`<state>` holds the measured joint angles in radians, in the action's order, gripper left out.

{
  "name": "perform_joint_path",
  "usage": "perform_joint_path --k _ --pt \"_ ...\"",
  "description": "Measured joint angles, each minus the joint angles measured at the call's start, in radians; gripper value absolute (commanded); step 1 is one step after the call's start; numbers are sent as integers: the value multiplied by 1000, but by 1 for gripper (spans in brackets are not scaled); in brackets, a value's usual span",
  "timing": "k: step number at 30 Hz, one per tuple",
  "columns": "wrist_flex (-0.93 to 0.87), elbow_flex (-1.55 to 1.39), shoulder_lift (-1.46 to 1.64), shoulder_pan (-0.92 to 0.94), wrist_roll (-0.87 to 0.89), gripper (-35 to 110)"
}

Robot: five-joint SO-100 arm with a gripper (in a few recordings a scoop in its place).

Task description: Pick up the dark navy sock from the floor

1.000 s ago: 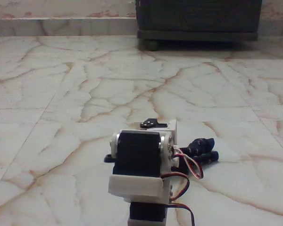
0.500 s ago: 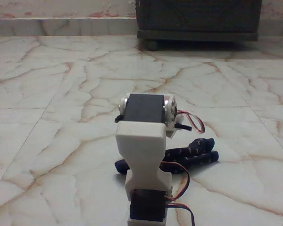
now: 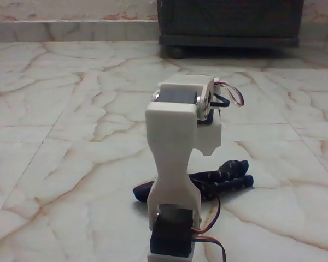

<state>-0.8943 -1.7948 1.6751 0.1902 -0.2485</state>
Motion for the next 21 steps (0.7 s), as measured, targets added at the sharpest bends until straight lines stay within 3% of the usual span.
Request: perform_joint_path --k 8,21 --pt "-103 305 -354 -41 95 11" --pt "-72 666 -859 -18 112 11"
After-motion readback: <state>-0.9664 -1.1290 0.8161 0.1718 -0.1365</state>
